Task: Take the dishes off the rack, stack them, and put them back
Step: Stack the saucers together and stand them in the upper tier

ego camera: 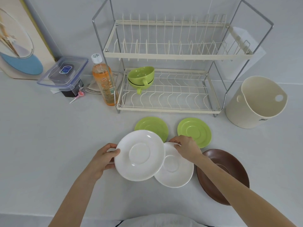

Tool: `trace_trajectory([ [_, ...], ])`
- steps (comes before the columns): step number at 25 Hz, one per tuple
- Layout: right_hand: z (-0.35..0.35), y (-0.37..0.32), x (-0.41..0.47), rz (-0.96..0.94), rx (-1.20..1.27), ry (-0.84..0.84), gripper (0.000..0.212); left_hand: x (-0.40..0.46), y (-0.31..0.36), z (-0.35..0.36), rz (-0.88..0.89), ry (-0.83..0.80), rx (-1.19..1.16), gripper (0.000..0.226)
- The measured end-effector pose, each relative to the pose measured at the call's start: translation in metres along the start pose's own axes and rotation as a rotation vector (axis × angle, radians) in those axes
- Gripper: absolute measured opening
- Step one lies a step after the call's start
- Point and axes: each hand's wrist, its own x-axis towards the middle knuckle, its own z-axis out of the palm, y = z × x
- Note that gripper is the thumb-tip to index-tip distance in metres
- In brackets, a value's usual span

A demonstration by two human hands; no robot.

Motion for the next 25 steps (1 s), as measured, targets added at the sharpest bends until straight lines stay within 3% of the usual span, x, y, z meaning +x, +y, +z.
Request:
trace_trajectory([
  [9, -0.043, 0.027, -0.021, 0.136, 0.135, 0.010, 0.031, 0.000, 0.014, 0.017, 0.043, -0.065, -0.082, 0.007],
  [25, -0.156, 0.145, -0.064, 0.294, 0.597, 0.396, 0.031, -0.036, 0.005, 0.125, 0.062, -0.155, -0.042, 0.008],
])
